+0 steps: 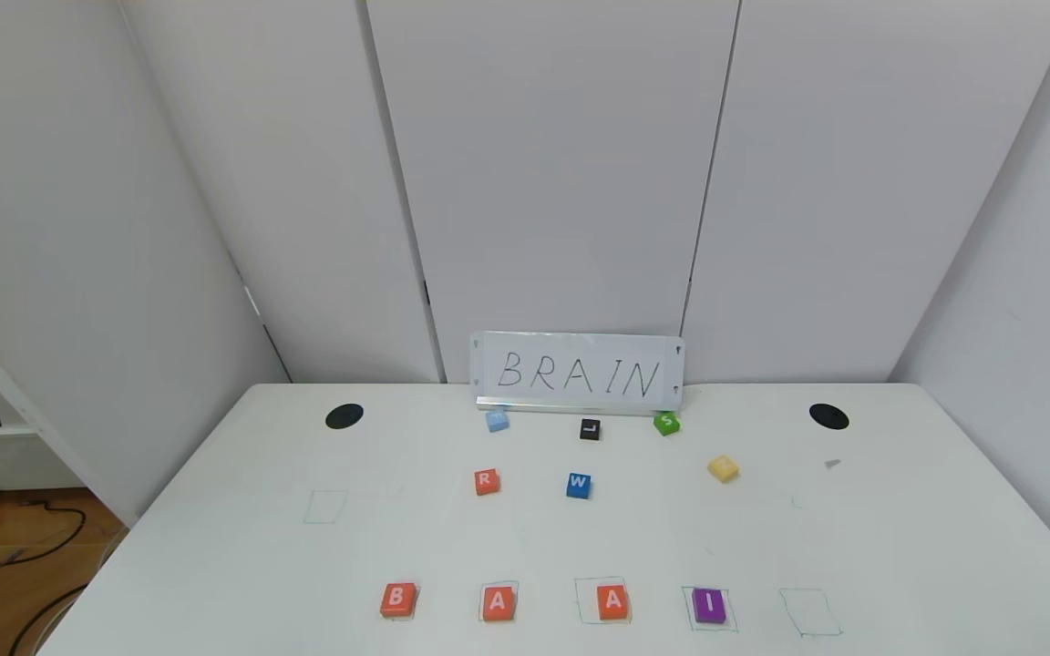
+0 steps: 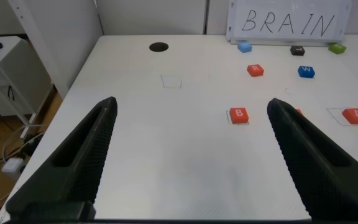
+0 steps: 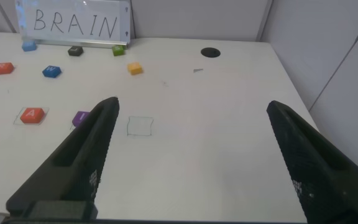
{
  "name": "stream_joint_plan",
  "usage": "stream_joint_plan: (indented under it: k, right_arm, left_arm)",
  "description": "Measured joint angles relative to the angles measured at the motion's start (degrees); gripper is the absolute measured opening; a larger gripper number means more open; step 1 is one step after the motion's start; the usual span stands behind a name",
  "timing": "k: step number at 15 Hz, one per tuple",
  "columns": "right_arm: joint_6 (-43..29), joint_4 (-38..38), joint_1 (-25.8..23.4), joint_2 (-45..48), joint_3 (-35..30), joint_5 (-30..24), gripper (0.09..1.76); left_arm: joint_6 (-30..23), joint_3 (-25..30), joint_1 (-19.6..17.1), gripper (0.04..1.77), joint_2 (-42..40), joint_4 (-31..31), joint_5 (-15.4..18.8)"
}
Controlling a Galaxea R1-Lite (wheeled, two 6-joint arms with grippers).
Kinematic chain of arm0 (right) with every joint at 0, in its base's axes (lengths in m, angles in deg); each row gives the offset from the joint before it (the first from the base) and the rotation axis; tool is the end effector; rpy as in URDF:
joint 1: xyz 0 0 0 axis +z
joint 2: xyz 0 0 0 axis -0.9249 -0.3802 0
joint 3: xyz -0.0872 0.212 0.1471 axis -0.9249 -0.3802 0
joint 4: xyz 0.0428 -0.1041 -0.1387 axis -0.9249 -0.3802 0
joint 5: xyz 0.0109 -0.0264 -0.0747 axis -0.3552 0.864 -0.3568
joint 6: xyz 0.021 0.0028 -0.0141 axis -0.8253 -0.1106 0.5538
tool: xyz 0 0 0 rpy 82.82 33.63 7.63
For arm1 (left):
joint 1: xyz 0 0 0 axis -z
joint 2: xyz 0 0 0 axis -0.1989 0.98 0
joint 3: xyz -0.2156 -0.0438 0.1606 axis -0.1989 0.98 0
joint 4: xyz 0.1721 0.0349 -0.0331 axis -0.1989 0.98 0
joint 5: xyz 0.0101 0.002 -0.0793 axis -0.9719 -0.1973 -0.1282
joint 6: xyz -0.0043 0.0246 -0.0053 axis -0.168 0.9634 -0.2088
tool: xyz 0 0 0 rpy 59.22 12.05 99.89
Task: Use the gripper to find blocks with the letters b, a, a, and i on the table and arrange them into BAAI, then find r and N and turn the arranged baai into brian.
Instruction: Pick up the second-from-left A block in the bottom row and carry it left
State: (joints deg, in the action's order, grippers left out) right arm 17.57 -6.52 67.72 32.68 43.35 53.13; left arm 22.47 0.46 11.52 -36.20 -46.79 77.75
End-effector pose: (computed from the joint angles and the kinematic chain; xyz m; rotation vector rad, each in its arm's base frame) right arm -0.0052 0.0002 0.0766 0.0108 -0.0072 0.0101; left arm -0.0050 0.0000 0.0752 -0.0136 0.0017 0.0009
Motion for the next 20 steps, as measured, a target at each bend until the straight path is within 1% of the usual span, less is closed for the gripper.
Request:
stream_joint_plan:
  k: [20]
  right_arm:
    - [0.83,0.0,-0.05,-0.07,0.0,0.05,1.71]
  left_arm:
    - [0.29,0.0,0.02,1.72,0.0,0.26,-0.04]
